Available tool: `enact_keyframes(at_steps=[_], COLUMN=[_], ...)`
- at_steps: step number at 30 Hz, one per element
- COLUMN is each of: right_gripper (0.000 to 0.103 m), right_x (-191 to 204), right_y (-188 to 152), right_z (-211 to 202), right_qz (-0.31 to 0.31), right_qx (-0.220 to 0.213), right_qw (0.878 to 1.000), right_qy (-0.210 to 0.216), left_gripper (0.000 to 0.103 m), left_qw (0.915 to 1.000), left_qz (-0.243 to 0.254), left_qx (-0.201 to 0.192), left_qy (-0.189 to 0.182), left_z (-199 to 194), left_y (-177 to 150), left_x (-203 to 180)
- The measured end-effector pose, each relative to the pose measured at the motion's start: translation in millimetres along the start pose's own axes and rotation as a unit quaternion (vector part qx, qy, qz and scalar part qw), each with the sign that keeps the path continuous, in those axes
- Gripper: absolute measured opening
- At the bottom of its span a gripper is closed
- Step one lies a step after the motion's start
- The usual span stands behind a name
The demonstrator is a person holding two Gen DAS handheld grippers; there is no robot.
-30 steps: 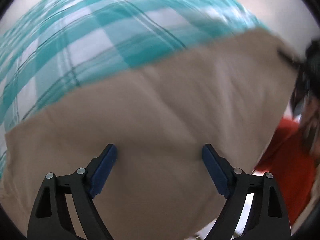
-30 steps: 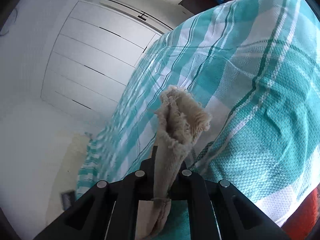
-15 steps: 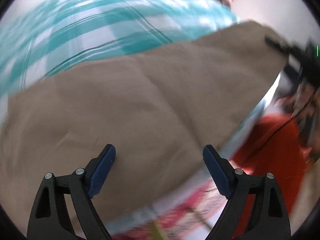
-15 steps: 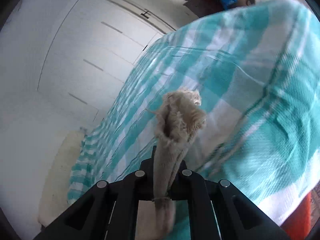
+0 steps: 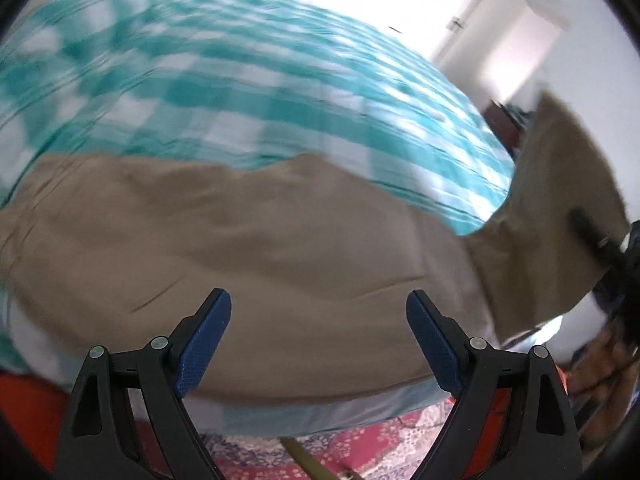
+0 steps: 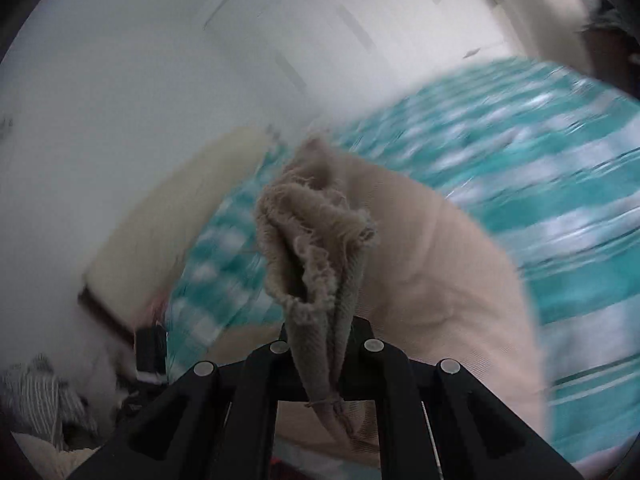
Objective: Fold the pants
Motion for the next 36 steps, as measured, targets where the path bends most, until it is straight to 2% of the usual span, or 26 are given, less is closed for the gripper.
enact_keyframes(at_steps=[1,3,4,5,8,10,13,15,17,18,20,23,25,30,32,34,35,36], right_gripper=[0.009,0.027,0.058,0.074,0.074,0.076,0.087,0.088,0.088,0.088,0.088,0.088,0.088,0.087,0.085,0.086,0.087,0.087], right_x=[10,27,30,32,30,25,5,-16,-33,-46,-63,-75,-76,-80,-84,-102,-113,-124], right_y=[-12,-44,-58,-76,-96,-98,-96,-102,-111,-112,-111,-105,-104,-107,-104,-104,-106,-111], right_z=[20,68,87,104,100,73,20,-9,-22,-26,-31,-30,-35,-15,-4,1,1,-3], right_qz=[-0.002,-0.002,0.005,0.013,0.006,-0.019,-0.057,-0.067,-0.079,-0.079,-0.064,-0.084,-0.108,-0.143,-0.155,-0.156,-0.143,-0.116], right_qx=[0.014,0.06,0.094,0.13,0.153,0.145,0.099,0.075,0.067,0.069,0.072,0.091,0.097,0.123,0.117,0.123,0.133,0.144], right_qw=[1.0,0.998,0.996,0.991,0.988,0.989,0.992,0.99,0.981,0.973,0.962,0.952,0.949,0.942,0.932,0.904,0.902,0.91], right_qy=[-0.001,-0.009,-0.001,0.007,0.009,0.002,-0.048,-0.099,-0.162,-0.204,-0.257,-0.282,-0.28,-0.276,-0.305,-0.378,-0.384,-0.37], left_gripper=[0.09,0.09,0.09,0.09,0.09,0.09,0.09,0.087,0.079,0.075,0.074,0.074,0.075,0.076,0.075,0.072,0.072,0.072], left_qw=[0.9999,0.9994,0.9988,0.9981,0.9966,0.9957,0.9957,0.9957,0.9962,0.9961,0.9954,0.9963,0.9972,0.9977,0.9963,0.9947,0.9943,0.9942], left_qz=[-0.011,-0.032,-0.046,-0.06,-0.082,-0.09,-0.058,-0.021,0.011,0.01,-0.009,-0.008,0.008,0.033,0.052,0.062,0.068,0.072], left_qx=[-0.002,0.0,0.004,0.007,0.005,-0.008,-0.008,0.008,0.033,0.043,0.058,0.059,0.056,0.056,0.068,0.077,0.076,0.074], left_qy=[0.006,0.012,0.012,0.012,0.002,-0.018,-0.071,-0.09,-0.08,-0.077,-0.076,-0.061,-0.05,-0.019,0.012,0.029,0.029,0.03], left_z=[0,-2,-2,-4,-10,-14,-9,-2,14,22,38,50,53,67,81,88,87,85], left_y=[-7,-20,-27,-34,-43,-44,-35,-30,-23,-21,-16,-12,-12,-14,-18,-24,-26,-27], left_x=[11,30,41,51,68,68,43,18,-5,-10,-14,-23,-33,-39,-38,-34,-32,-32])
Point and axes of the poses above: each gripper's, at about its wrist camera, not at the fingertips, and z roughly the way its jaws point, x to its left, y to its top, the point moved 1 cm from there along z, roughly the way its jaws point, and after that the axes turned 1 degree about -y, right-handed, at the moved point
